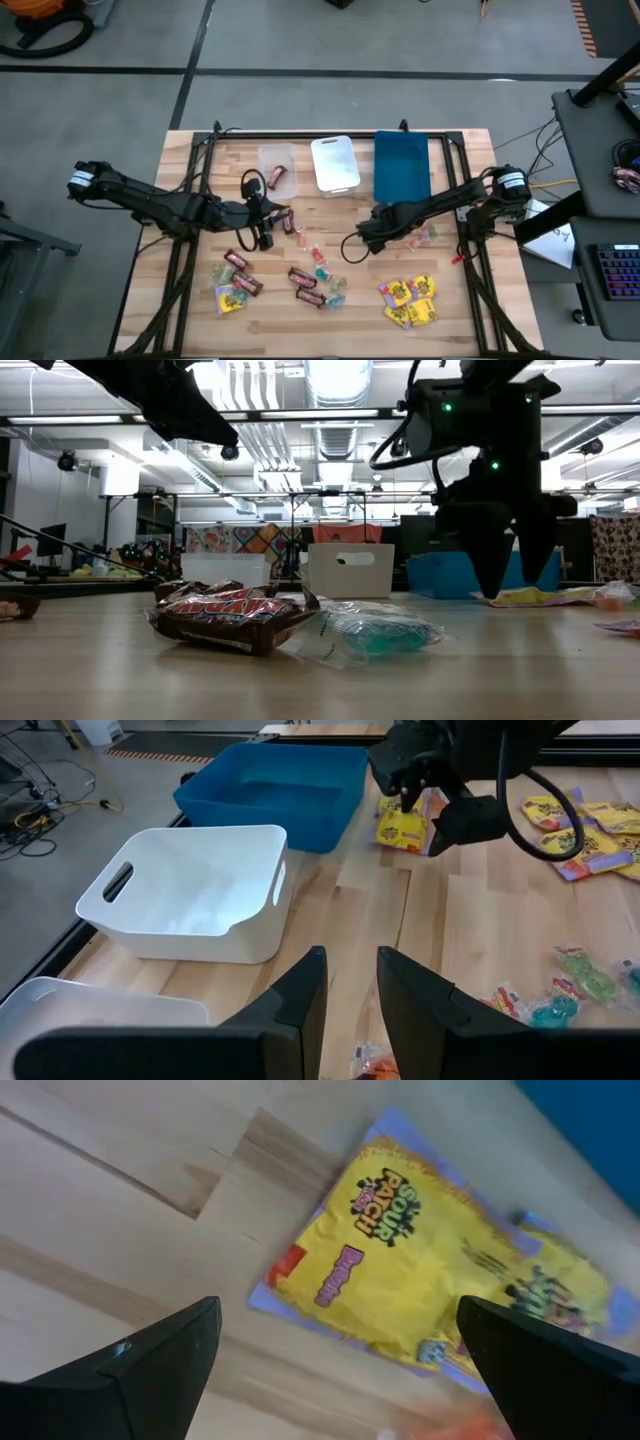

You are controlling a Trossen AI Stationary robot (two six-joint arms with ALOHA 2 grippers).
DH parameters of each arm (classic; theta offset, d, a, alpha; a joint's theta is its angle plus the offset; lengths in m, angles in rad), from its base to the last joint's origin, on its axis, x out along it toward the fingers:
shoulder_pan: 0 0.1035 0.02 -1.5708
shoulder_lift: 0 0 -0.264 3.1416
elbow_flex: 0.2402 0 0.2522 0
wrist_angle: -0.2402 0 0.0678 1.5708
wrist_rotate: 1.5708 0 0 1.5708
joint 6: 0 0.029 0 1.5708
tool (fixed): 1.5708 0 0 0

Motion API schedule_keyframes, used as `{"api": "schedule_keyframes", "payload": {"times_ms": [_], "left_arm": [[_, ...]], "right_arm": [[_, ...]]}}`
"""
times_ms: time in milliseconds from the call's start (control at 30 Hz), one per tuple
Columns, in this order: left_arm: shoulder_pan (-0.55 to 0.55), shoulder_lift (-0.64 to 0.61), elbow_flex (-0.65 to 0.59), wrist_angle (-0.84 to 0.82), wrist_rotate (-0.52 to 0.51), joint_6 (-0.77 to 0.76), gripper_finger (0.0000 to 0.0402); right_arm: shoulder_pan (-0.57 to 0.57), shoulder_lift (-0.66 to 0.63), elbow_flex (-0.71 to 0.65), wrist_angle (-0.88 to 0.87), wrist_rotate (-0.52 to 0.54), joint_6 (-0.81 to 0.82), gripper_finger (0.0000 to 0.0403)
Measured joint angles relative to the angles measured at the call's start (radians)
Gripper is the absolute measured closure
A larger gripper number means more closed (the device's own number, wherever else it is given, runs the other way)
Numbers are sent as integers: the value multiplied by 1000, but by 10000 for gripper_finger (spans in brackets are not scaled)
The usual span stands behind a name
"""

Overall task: Sort candy
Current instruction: Put the middle right yellow sour patch candy into the blue bin

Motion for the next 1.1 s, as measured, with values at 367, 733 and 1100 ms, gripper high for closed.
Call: {"api": "schedule_keyframes", "payload": {"times_ms": [367,733,1100], "left_arm": [[0,13,0,0,0,0,326],[0,50,0,0,-1,-10,326],[0,51,0,1,-1,-12,326]], "right_arm": [[0,-2,-55,87,0,9,57],[0,-2,-57,100,-3,9,169],[0,0,-51,101,-7,9,261]]}}
